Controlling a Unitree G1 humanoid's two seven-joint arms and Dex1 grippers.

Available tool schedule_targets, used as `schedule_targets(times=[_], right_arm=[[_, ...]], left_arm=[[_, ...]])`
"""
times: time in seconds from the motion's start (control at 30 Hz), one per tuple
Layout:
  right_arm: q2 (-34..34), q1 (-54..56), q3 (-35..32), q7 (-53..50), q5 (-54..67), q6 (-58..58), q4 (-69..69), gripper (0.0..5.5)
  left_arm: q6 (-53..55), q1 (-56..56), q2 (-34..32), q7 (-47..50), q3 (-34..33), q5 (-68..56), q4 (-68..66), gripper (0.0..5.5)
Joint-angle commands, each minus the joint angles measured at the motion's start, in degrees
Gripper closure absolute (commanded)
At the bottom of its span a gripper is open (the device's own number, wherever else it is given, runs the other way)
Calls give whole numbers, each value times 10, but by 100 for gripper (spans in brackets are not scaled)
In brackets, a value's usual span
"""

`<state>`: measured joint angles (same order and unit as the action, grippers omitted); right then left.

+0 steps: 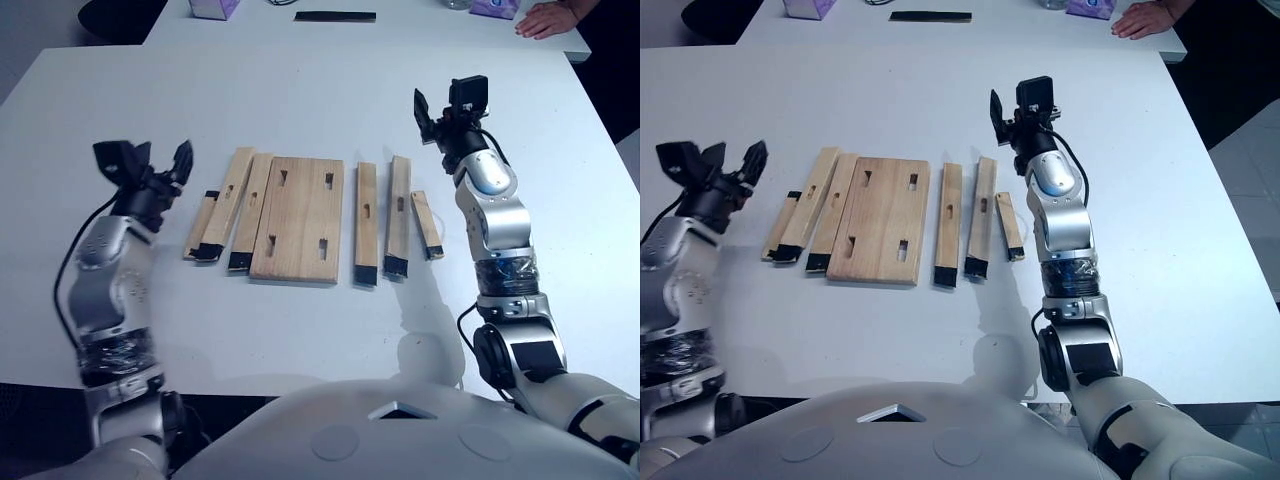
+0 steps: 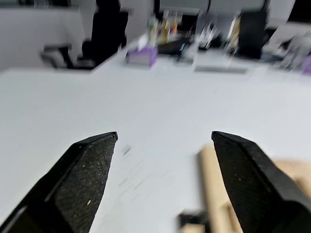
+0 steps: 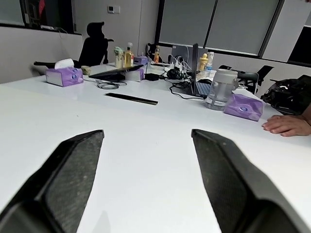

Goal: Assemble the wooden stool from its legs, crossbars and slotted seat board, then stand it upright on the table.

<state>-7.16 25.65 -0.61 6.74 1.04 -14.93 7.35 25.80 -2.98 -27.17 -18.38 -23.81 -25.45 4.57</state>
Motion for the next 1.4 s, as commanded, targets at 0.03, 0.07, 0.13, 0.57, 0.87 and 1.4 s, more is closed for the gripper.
schedule_targets(times=[0.03, 0.07, 0.13, 0.57, 0.87, 1.4], right_arm=[[1, 5, 1, -6, -5, 3, 7, 216], [2, 5, 2, -6, -5, 5, 7, 216], [3, 7, 4, -7, -6, 7, 9, 216], [7, -15, -11, -19, -1, 3, -2, 216], [11, -29, -13, -26, -5, 0, -14, 216], [17, -81, -22, -41, -9, -16, -63, 216]], left_arm=[[37, -41, -45, -66, 12, -7, -113, 188], [39, -49, -48, -81, 20, -7, -130, 188], [42, -56, -51, -114, 34, -10, -158, 188], [8, -1, -71, -183, 72, 37, -169, 188], [28, 54, -68, -198, 68, 27, -92, 188], [118, 167, -42, -142, 19, -23, 39, 188]])
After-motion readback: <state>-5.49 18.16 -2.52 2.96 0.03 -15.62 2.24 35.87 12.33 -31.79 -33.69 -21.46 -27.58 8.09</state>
